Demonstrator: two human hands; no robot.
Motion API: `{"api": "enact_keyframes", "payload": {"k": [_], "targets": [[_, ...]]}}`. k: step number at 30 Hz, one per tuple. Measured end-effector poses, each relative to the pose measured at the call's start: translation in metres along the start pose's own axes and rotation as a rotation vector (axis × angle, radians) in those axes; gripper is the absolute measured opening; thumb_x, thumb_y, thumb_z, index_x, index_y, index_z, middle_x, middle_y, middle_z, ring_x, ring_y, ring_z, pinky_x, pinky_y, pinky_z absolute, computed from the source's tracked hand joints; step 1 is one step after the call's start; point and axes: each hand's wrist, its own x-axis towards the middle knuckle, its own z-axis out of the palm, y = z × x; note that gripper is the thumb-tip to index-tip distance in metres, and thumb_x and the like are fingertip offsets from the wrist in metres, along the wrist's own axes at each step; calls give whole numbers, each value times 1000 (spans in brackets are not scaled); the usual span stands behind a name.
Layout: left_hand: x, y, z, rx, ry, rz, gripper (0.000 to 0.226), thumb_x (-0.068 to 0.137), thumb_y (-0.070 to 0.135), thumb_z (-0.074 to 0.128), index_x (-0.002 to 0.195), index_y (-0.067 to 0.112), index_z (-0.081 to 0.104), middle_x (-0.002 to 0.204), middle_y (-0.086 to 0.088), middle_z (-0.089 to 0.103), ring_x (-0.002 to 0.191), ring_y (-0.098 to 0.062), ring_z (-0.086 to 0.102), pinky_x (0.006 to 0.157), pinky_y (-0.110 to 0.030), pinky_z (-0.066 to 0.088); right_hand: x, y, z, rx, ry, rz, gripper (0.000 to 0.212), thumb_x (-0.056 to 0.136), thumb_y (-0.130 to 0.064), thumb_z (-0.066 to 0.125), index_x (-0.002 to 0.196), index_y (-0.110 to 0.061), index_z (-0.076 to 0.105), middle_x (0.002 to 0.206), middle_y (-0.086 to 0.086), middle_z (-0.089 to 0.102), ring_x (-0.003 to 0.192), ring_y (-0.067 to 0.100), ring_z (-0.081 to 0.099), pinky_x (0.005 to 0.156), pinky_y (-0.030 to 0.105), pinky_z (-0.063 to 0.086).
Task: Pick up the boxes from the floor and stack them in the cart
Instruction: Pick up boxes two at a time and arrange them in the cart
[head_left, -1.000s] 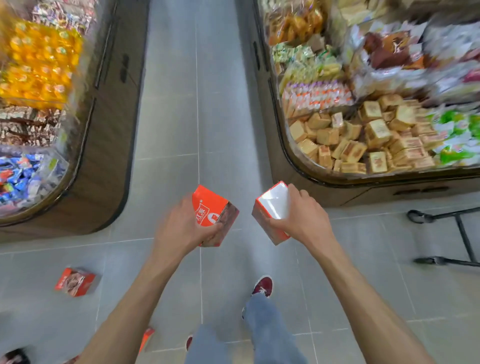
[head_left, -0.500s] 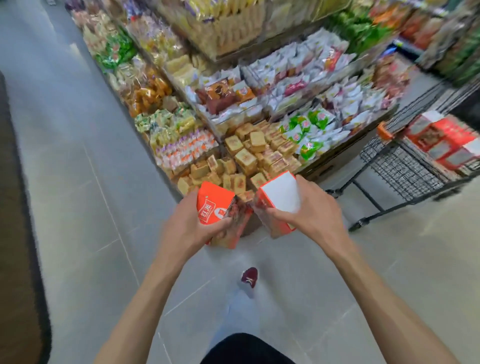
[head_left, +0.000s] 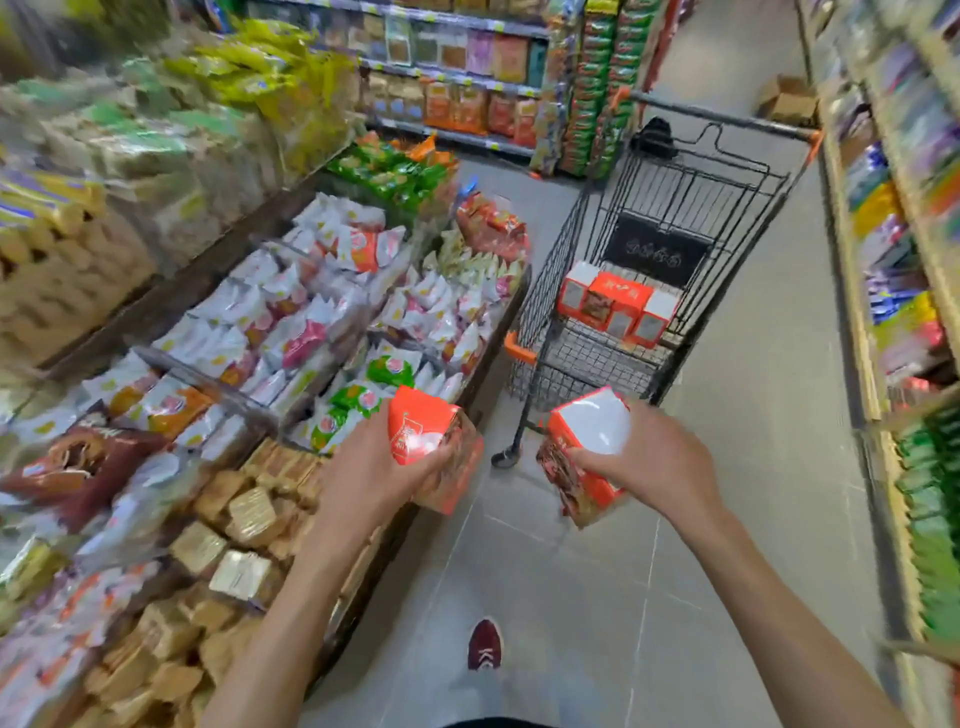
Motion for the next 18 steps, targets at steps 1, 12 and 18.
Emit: {"api": "enact_keyframes", "payload": {"k": [1,12,18], "targets": [[22,13,7,2,-18,34,62,65,75,65,109,35,50,95,17,60,84,-11,59,67,-33,48,15,10,-6,-4,19,42,69,57,-72,66,112,-30,56,109,-3,67,99,25,63,67,30,44],[220,139,102,64,-227,146,70,58,74,66,109,29,48,93,13,56,87,-18,60,67,-33,44,187,93,-46,83,30,270,53,60,-67,70,99,-36,51,109,-6,67,100,22,64,67,29,41],[311,184,156,70,-293,21,74,49,79,62,104,30,47,95,8,62,87,-18,63,75,-39,54,296,128,-55,147,16,277,68,57,-71,64,114,-36,54,109,-12,66,100,18,65,68,28,46]]}}
